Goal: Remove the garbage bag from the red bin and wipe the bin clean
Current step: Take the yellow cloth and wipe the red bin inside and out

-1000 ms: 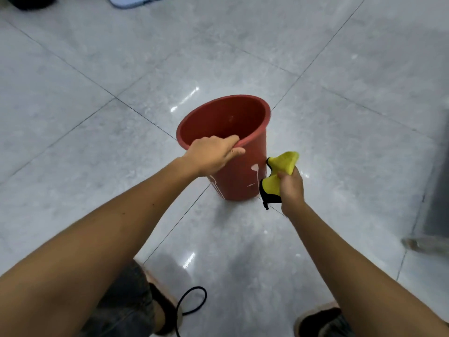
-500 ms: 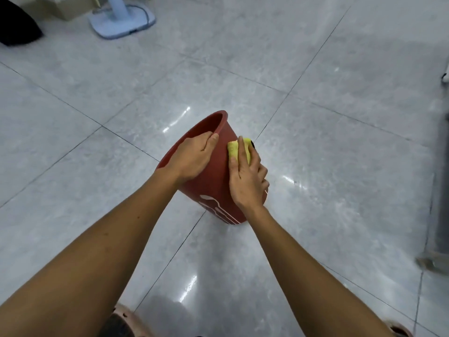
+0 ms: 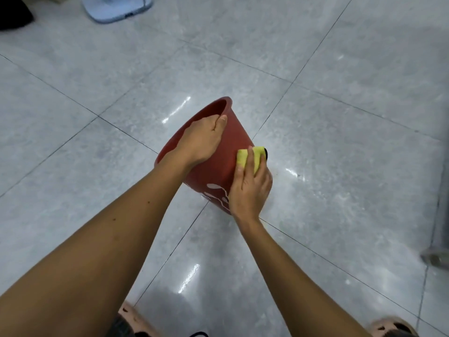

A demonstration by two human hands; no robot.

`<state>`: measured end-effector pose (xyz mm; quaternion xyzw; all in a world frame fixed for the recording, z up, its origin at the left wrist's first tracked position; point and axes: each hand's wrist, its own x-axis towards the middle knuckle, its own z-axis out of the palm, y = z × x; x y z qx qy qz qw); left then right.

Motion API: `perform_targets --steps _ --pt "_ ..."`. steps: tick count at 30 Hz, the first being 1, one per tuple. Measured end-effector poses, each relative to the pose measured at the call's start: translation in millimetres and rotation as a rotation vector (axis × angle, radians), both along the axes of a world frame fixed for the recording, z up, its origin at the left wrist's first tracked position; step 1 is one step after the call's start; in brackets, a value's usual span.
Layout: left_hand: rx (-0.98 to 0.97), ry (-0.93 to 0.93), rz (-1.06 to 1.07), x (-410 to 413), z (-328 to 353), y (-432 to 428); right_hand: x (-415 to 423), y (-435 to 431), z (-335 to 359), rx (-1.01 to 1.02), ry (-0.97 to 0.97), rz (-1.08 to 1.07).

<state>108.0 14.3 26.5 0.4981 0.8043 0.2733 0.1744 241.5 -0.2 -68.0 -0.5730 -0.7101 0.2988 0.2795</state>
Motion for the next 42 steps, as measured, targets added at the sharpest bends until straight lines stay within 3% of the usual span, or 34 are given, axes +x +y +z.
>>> perform_targets --steps 2,5,10,14,17,19,23,26,29,33,35,39,42 --pt "-0.006 -0.005 -0.018 4.1 0.7 -0.9 -13.5 11.9 17.7 0.038 0.082 0.053" --pt "0.014 -0.019 0.003 5.0 -3.0 -7.8 -24.1 50.4 29.6 -0.065 0.166 0.127" --pt "0.041 -0.062 0.084 -9.7 -7.5 -18.5 -9.8 89.7 8.5 -0.315 0.02 0.206" --pt "0.033 -0.06 0.112 -11.0 -6.8 -18.8 10.2 74.1 -14.2 -0.36 -0.042 -0.012" --pt "0.011 -0.104 0.164 -9.5 -3.3 -10.7 8.0 28.7 -13.4 -0.299 -0.039 -0.106" --pt "-0.005 -0.119 0.174 -10.7 -1.5 -9.2 0.5 3.8 -4.4 -0.144 -0.101 0.003" --pt "-0.012 -0.071 0.13 0.2 -1.4 -10.1 -25.6 33.7 24.0 -0.019 0.018 0.148" --pt "-0.006 -0.039 0.122 5.4 -2.8 -7.9 -28.8 77.7 27.5 -0.179 0.076 0.172" --pt "-0.009 -0.039 0.149 0.2 -4.8 -8.8 -8.8 96.9 8.5 -0.33 -0.027 0.175" --pt "-0.015 -0.031 0.161 1.3 -3.7 -8.7 17.7 74.7 -16.6 -0.42 -0.07 -0.032" --pt "-0.024 -0.028 0.157 4.3 -1.9 -4.3 17.1 47.0 -15.8 -0.335 -0.054 -0.082" --pt "-0.027 -0.017 0.161 5.3 -1.0 -1.0 -1.9 10.7 5.4 0.035 -0.048 0.113" --pt "-0.009 -0.038 0.178 3.0 -4.0 -4.1 -17.9 28.0 16.5 0.065 -0.021 0.194"
